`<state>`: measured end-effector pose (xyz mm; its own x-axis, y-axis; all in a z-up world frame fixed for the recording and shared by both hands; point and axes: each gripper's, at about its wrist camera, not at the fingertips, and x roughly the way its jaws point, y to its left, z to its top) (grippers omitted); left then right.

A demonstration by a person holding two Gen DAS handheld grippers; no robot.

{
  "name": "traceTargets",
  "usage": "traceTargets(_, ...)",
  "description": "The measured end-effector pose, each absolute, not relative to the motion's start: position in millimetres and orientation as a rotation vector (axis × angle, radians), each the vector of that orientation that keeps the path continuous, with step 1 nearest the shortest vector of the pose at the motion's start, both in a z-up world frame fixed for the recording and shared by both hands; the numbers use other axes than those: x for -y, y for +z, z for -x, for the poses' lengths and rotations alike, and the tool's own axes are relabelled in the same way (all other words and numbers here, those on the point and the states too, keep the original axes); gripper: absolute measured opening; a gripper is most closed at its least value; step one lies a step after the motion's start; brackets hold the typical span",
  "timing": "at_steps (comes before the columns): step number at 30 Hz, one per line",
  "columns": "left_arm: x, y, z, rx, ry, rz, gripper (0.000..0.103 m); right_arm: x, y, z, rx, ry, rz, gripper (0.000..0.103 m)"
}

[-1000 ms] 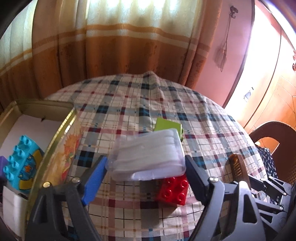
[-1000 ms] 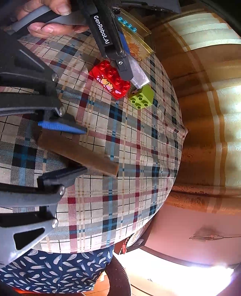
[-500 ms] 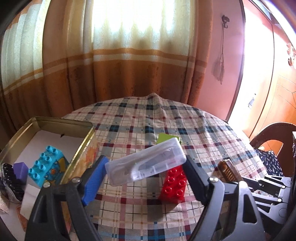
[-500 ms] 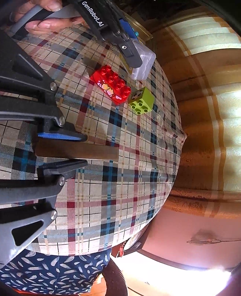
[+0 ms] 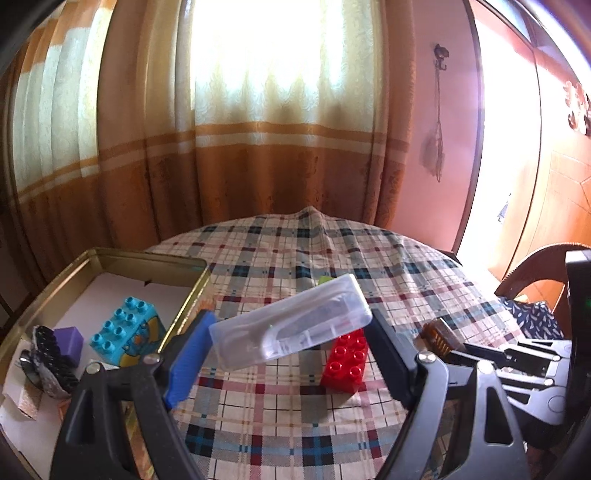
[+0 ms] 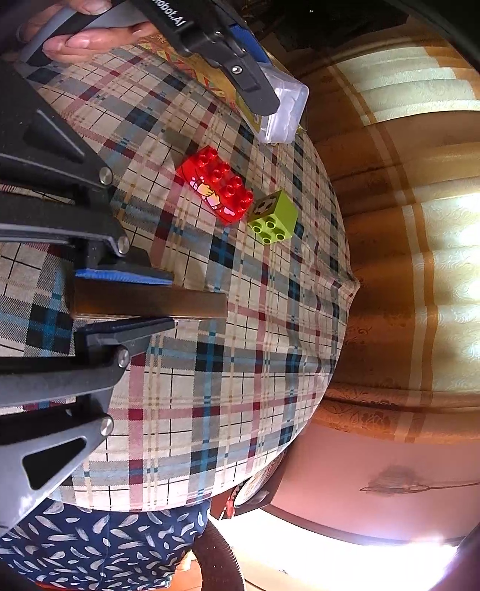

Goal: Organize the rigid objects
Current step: 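Lift clear plastic case with left tool while right tool lifts brown comb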

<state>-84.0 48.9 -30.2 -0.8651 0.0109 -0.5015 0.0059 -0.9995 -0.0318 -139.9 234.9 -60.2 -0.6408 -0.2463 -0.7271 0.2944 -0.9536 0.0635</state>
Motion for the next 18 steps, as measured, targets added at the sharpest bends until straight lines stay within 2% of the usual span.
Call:
traceTargets(6, -51.7, -26.5, 75.2, 0.003, 3.053, 0.777, 0.083, -233.8, -57.7, 136.6, -0.089, -2.595, -1.105, 0.019)
traceTargets(18, -43.1, -24.0, 66.5, 0.029, 3.080, 0.754, 0.083, -228.7, -53.3, 129.0, -0.120, -2.594, -1.041, 0.019)
